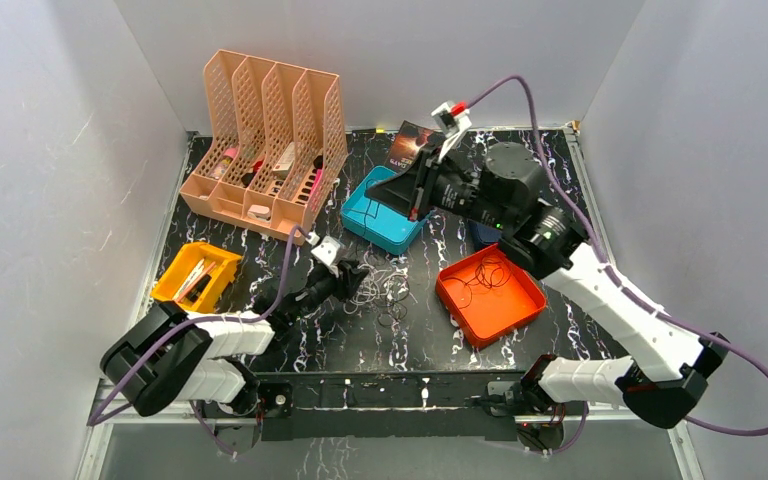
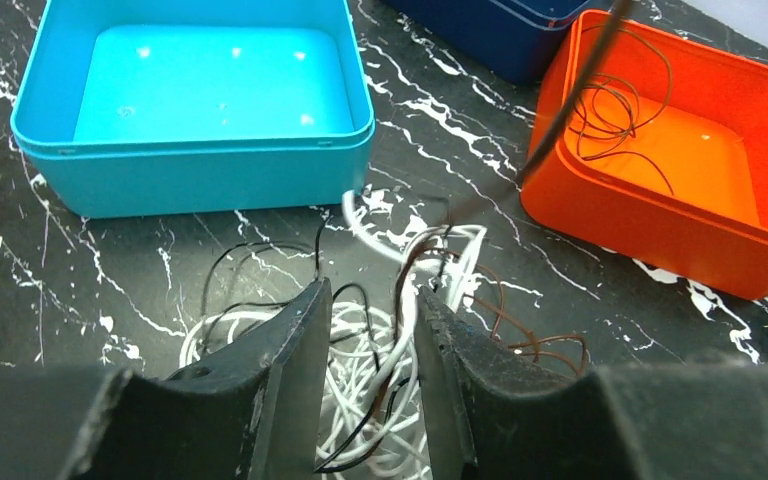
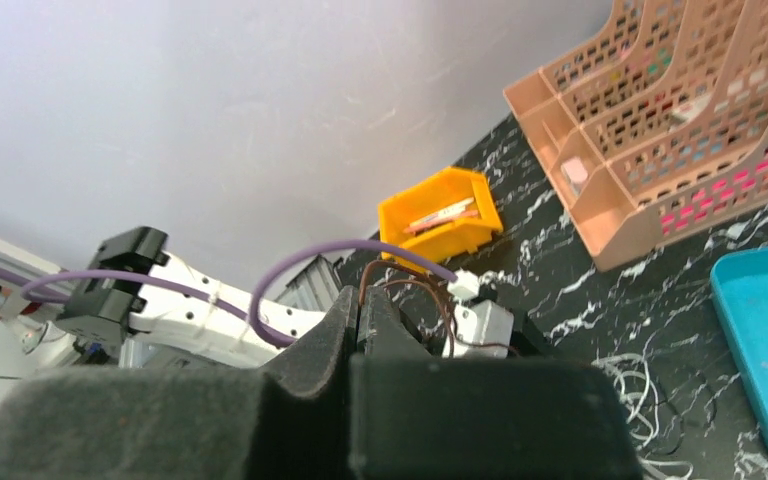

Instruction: Untangle the cables

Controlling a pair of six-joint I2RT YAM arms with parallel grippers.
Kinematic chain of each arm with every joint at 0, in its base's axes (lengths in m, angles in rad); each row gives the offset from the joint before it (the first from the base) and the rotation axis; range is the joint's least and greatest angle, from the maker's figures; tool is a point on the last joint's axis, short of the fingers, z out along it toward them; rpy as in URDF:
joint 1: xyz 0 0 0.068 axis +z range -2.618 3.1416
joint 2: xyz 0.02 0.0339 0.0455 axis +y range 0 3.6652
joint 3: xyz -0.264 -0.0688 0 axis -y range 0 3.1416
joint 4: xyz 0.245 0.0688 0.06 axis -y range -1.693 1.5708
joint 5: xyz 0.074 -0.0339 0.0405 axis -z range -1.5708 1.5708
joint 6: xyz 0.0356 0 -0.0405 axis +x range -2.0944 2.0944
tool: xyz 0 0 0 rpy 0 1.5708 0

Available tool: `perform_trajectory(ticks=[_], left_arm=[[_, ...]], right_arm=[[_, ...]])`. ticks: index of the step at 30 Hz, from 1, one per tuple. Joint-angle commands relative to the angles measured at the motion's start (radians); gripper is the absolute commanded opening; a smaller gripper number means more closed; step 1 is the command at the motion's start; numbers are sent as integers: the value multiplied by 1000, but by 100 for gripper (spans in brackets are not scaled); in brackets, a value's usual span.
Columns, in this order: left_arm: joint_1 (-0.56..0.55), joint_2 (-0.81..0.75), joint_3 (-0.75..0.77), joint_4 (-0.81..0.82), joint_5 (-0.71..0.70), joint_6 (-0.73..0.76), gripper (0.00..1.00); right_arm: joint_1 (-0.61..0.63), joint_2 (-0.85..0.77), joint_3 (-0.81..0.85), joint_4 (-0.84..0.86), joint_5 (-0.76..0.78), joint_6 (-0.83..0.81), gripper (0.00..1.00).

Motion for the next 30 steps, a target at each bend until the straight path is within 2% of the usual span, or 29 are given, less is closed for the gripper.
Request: perform_trajectory(ticks=[1,15,17,21,23,27,30], left_arm=[[3,12,-21,90,-28,-10,34],[3,88,-51,130,-51,-32,34],[3,71,-59,130,-69,-41,35],[3,-14,-95,130,-153,-89,47],[3,-70,-108,117,-174,-98,49],[4,-182,-105,15,-189,-101,52],[6,-264,-87,-77,-205,-105,59]], right_arm=[[5,-62,103,33,65,-55,0],[6,-62,213,-16,116,-140,0],[6,-64,215,-50,165,-168,0],[5,-86,181,-109,303,-221,0],[6,-103,152,-135,384,-244,0],[5,-138,102,-189,521,-273,0],[4,-175,66,-238,615,-277,0]])
